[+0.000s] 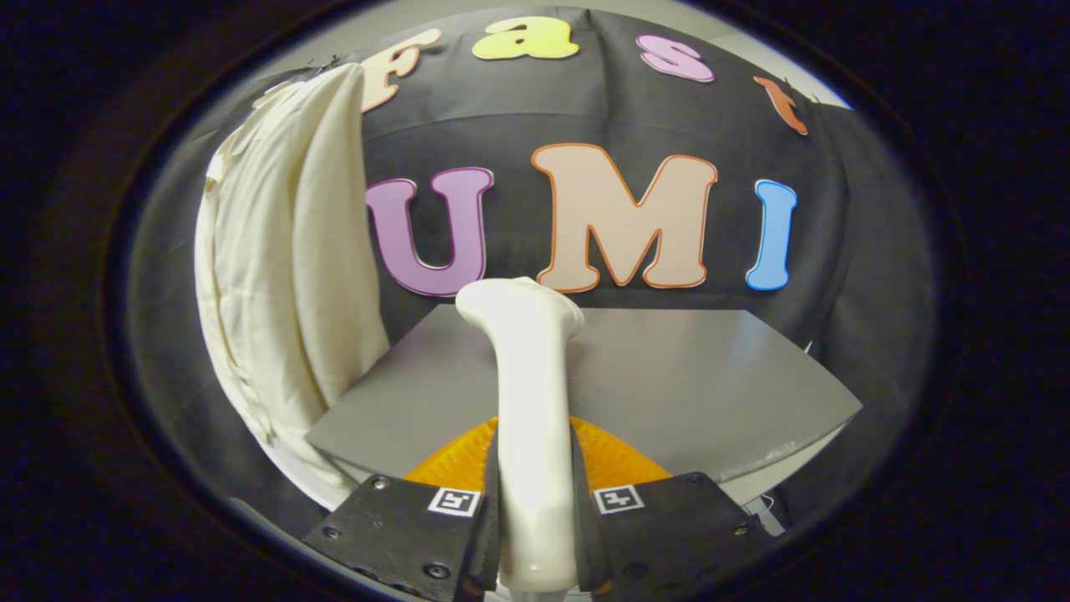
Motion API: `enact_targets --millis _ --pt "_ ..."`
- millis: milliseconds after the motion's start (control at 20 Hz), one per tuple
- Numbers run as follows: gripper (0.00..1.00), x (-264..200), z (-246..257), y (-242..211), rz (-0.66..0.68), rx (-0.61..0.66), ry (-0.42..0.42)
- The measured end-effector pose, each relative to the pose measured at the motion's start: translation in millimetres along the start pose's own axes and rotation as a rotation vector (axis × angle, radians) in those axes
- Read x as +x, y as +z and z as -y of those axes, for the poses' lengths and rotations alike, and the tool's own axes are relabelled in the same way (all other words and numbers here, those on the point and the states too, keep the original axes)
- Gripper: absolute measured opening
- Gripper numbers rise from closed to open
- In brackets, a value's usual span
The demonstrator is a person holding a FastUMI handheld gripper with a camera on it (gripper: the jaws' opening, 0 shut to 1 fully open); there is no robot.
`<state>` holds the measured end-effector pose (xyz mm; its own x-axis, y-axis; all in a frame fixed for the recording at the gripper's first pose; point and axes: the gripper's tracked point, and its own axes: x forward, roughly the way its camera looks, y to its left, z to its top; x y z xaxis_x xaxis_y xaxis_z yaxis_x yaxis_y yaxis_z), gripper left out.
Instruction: Iron the clothes twice with a garment steamer, once on the left side and once on the right side.
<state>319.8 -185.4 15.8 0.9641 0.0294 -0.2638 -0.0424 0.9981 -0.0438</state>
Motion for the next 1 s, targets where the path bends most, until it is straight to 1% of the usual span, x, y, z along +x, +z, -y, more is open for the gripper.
enact_targets --millis 100,300,550,850,900,1000 --pt "0.36 -29 -17 0 0.014 0.015 -0.003" --pt "0.35 -89 -49 -6 0.037 0.036 -0.067" --pt "0.35 -152 -89 -28 0.032 0.057 -0.142" --pt "0.35 -211 -151 -49 0.045 0.106 -0.177" --pt "0.35 -220 -163 -44 0.09 0.126 -0.182" --pt "0.35 -229 -184 -41 0.122 0.127 -0.191"
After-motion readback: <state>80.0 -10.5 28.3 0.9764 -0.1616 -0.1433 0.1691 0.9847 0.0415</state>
